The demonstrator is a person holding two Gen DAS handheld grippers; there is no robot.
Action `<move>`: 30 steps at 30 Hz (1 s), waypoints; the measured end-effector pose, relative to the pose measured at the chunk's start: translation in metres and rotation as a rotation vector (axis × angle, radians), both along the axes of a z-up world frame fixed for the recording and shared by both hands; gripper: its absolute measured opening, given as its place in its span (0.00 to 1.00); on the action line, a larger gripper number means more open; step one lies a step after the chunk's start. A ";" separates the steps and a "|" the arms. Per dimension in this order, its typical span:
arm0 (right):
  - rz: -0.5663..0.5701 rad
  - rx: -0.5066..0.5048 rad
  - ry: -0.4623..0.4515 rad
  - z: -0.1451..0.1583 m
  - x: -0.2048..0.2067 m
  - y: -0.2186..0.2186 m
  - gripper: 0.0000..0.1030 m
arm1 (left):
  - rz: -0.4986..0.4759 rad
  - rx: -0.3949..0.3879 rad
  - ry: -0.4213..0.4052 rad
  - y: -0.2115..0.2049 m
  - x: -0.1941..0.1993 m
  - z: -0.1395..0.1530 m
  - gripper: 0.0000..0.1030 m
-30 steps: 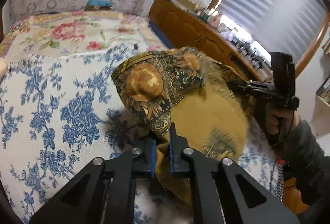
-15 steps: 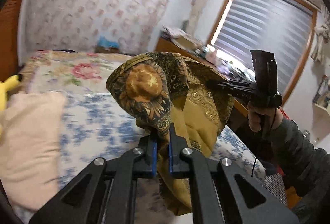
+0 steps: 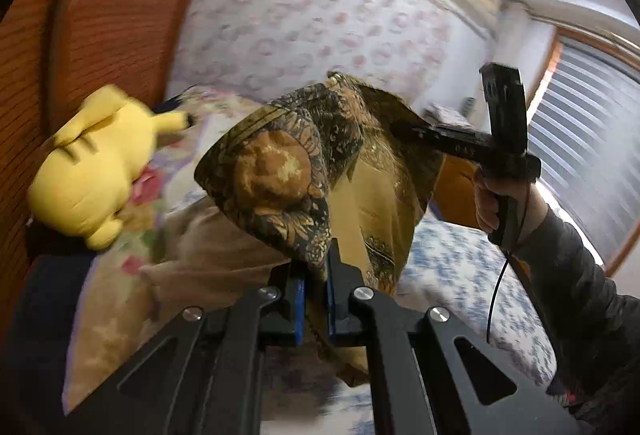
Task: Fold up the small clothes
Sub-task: 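Carry the bundle beside the yellow plush toy and open both grippers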
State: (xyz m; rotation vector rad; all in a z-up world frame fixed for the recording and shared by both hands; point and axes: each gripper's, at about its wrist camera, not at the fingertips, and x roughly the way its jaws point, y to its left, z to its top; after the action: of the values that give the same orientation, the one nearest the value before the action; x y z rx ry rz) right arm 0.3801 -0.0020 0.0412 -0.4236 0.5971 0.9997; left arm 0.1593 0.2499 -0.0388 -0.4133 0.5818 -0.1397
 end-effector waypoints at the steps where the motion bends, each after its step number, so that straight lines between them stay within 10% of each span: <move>1: 0.018 -0.016 -0.005 -0.006 0.003 0.020 0.08 | 0.016 0.005 0.014 0.005 0.000 -0.006 0.04; 9: 0.037 -0.099 -0.006 -0.057 0.024 0.088 0.11 | 0.086 -0.001 0.098 0.015 0.004 -0.043 0.06; 16: -0.086 -0.041 -0.042 -0.056 0.026 0.075 0.41 | 0.121 0.042 0.071 0.013 -0.012 -0.031 0.14; 21: -0.112 0.049 -0.038 -0.043 0.013 0.050 0.51 | 0.156 0.146 0.027 0.006 -0.020 -0.014 0.46; 30: -0.080 -0.031 0.071 -0.098 0.004 0.052 0.53 | 0.177 0.249 -0.037 -0.006 -0.017 0.001 0.60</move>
State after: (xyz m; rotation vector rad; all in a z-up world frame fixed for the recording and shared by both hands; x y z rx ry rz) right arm 0.3841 0.0502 -0.0571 -0.3902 0.6894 0.9327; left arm 0.1420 0.2442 -0.0379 -0.2183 0.5160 0.0938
